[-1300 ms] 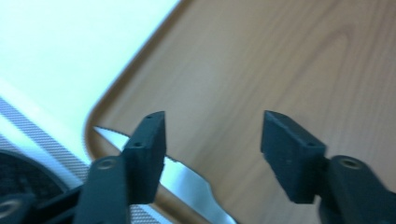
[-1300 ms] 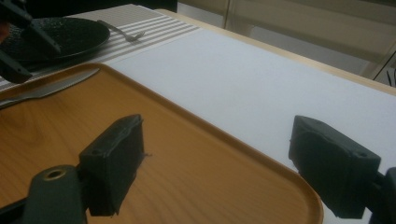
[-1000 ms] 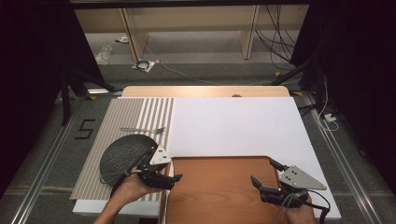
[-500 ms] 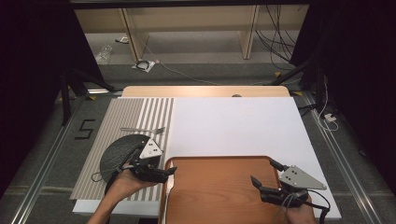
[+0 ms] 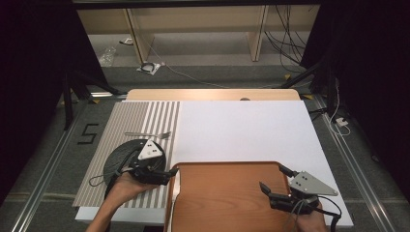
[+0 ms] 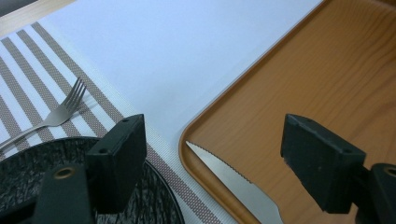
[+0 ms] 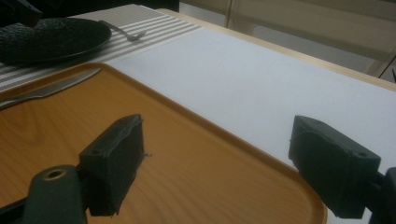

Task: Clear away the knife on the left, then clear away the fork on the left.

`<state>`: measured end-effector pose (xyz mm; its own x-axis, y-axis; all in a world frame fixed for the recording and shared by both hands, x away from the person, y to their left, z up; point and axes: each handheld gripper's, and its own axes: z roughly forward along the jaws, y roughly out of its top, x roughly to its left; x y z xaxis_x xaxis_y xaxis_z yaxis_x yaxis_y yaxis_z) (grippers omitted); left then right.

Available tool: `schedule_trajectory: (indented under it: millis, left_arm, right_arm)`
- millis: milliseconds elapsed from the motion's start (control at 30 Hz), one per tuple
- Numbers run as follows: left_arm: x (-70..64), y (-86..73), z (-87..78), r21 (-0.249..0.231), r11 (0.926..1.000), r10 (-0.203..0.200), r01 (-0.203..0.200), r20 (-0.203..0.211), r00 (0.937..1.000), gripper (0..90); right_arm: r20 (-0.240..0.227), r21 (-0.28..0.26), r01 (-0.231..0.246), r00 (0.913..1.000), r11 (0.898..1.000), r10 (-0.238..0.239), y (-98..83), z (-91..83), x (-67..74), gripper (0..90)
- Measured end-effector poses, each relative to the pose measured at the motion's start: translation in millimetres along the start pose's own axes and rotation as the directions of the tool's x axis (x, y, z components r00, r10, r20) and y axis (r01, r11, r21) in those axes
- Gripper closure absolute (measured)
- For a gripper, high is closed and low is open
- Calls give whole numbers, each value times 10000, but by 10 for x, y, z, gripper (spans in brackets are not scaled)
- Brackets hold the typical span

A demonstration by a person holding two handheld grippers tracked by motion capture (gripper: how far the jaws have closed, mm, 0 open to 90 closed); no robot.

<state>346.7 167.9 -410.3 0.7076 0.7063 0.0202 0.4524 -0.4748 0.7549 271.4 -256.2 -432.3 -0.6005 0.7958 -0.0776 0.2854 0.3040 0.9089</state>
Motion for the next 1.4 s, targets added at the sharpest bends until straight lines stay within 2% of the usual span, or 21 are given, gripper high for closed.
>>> schedule_trajectory:
  millis: [333,533,833,1033,1400]
  left_arm:
    - [133,-73,-148,-223,9991,-363,352,-481,9982,220]
    - [200,-97,-188,-373,9975,-627,605,-610,9962,223]
    - [228,-64,-185,-495,9970,-628,591,-768,9951,224]
    - [253,-40,-137,-418,9981,-480,445,-862,9951,226]
    - [431,76,9,-166,9995,-286,266,-1320,9908,230]
  right_arm:
    - [-195,10,165,9997,9999,-165,31,71,10,191]
    - [-226,112,193,9996,9998,-190,38,86,14,191]
    - [-266,54,137,9996,9999,-135,27,90,5,191]
    - [-199,17,114,9997,9999,-113,27,72,7,191]
    - [-133,33,35,9999,10000,-35,19,55,24,190]
